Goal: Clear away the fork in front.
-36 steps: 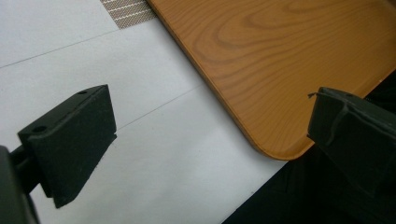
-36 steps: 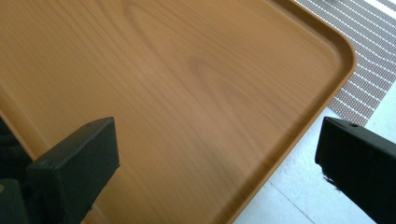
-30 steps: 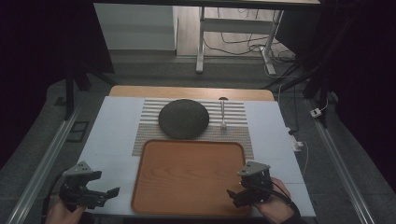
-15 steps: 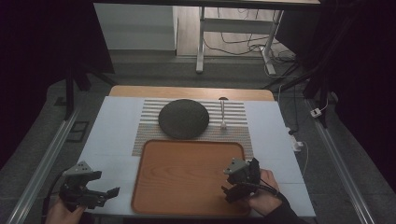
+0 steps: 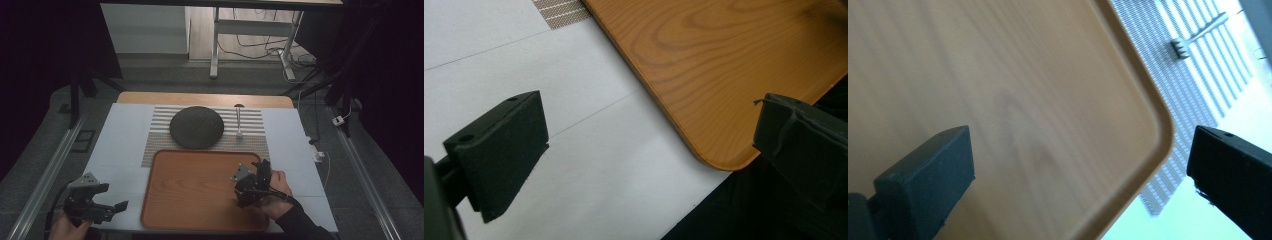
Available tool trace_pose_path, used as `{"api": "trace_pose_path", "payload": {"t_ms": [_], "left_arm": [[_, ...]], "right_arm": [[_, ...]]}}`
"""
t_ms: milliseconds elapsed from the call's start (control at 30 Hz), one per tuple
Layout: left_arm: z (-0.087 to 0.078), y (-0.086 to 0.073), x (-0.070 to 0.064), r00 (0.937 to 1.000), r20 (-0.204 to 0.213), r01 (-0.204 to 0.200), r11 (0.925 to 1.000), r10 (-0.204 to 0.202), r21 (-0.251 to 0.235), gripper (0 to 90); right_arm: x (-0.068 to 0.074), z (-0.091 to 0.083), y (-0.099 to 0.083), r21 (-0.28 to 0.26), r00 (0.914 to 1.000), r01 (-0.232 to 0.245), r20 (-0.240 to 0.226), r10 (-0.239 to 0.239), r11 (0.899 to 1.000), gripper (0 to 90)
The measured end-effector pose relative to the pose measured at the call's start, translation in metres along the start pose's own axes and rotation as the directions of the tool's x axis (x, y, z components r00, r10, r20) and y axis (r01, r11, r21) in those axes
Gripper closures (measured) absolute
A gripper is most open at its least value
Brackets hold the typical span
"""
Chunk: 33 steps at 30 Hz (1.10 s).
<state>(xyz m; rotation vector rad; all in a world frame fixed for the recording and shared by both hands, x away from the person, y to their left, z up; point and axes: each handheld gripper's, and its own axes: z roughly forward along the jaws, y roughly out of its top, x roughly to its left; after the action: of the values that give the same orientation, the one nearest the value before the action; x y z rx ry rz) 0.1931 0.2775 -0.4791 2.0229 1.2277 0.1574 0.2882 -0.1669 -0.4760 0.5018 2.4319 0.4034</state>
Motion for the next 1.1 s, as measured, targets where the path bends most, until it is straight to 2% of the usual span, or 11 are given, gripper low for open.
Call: {"api": "trace_pose_path", "payload": {"t_ms": [300,333,400,467,833,900,967,1000,1033,1067,1100], "left_arm": [[0.0,0.0,0.0,1.0,0.001,-0.001,1.0,0.001,0.002,1.0],[0.0,0.0,0.0,1.0,0.0,-0.001,1.0,0.001,0.002,1.0],[0.0,0.0,0.0,1.0,0.001,-0.002,1.0,0.002,0.003,1.0],[0.0,0.0,0.0,1.0,0.001,-0.003,1.0,0.003,0.003,1.0],[0.001,0.0,0.0,1.0,0.003,-0.003,1.0,0.003,0.006,1.1],[0.001,0.0,0.0,1.0,0.005,-0.004,1.0,0.004,0.006,1.1],[0.001,0.0,0.0,1.0,0.005,-0.004,1.0,0.004,0.007,1.1],[0.001,0.0,0.0,1.0,0.005,-0.004,1.0,0.004,0.007,1.1],[0.001,0.0,0.0,1.0,0.004,-0.003,1.0,0.003,0.007,1.1],[0.001,0.0,0.0,1.0,0.004,-0.003,1.0,0.003,0.008,1.1],[0.001,0.0,0.0,1.0,0.004,-0.004,1.0,0.004,0.008,1.1]], "right_arm": [[-0.007,0.012,0.009,0.023,0.9926,0.073,0.096,-0.075,0.997,5.0],[-0.01,0.014,0.01,0.036,0.9877,0.105,0.113,-0.108,0.994,6.5],[-0.01,0.015,0.01,0.038,0.9878,0.093,0.121,-0.097,0.995,7.1],[-0.014,0.02,0.011,0.057,0.9808,0.126,0.143,-0.133,0.99,9.6],[-0.025,0.038,0.014,0.092,0.9619,0.172,0.199,-0.187,0.981,14.1],[-0.027,0.039,0.015,0.099,0.9644,0.177,0.181,-0.192,0.979,14.5],[-0.028,0.042,0.016,0.103,0.9575,0.184,0.206,-0.202,0.978,15.3],[-0.03,0.044,0.016,0.101,0.9618,0.186,0.185,-0.202,0.977,15.7],[-0.031,0.045,0.017,0.104,0.9598,0.19,0.189,-0.207,0.976,16.1],[-0.032,0.048,0.018,0.114,0.9495,0.206,0.216,-0.227,0.972,17.4],[-0.032,0.048,0.018,0.114,0.9495,0.206,0.216,-0.227,0.972,17.4]]}}
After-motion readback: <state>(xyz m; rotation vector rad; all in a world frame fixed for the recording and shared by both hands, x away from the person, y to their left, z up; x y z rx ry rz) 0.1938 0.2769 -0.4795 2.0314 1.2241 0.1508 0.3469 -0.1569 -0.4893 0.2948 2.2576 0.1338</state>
